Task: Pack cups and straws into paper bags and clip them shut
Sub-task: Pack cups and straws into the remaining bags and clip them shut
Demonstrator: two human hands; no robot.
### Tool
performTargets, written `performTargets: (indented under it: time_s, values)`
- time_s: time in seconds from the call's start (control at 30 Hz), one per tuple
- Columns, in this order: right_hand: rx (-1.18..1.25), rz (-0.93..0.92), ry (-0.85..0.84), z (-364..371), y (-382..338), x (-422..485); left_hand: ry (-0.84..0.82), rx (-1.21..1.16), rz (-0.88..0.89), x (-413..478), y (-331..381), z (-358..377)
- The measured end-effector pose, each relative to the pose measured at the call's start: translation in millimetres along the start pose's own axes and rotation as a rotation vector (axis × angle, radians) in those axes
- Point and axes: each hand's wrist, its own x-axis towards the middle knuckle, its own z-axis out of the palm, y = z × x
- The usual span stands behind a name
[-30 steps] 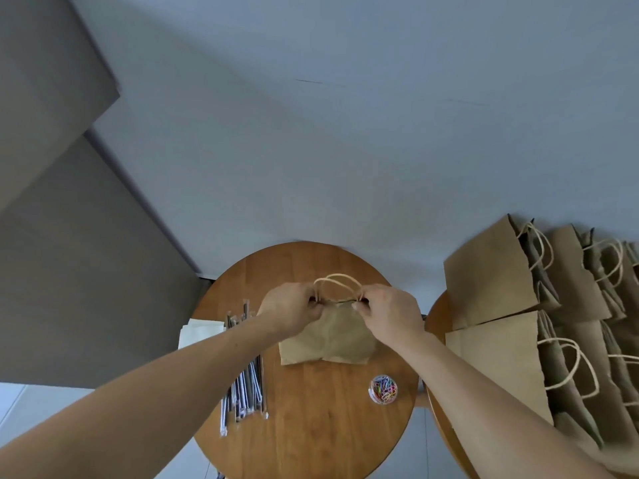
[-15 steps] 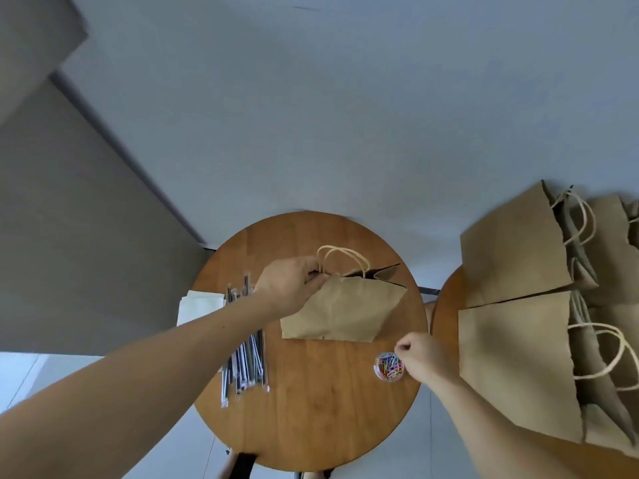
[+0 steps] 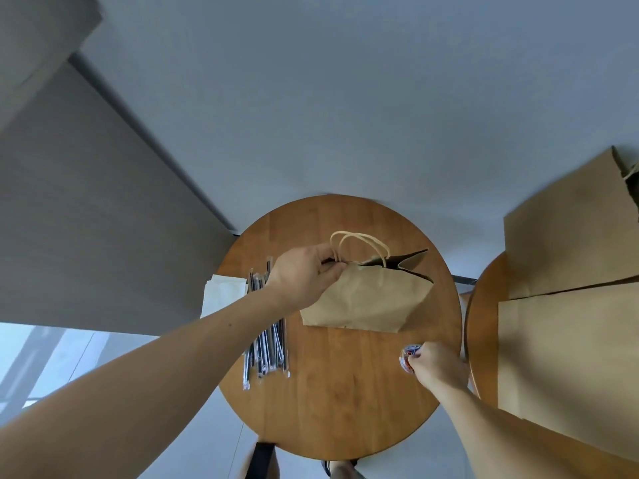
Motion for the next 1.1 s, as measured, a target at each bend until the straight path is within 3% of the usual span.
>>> performTargets:
  time_s: [0.3, 0.43, 0.8, 1.1]
  values:
    - [0.178, -0.021, 0.016, -4, 2, -12, -0.026, -0.003, -0.008, -2, 0, -3]
    - [0.470, -0.065, 0.109, -22, -2, -30, -0.054, -0.011, -0.020, 0, 2, -5]
    - [0.886, -0.559, 0.209, -101, -81, -88, -0.164, 0.023, -0.038, 11, 5, -19]
    - [0.858, -0.616, 0.270, -145, -130, -90, -0.157, 0.009, -0.050, 17, 4, -19]
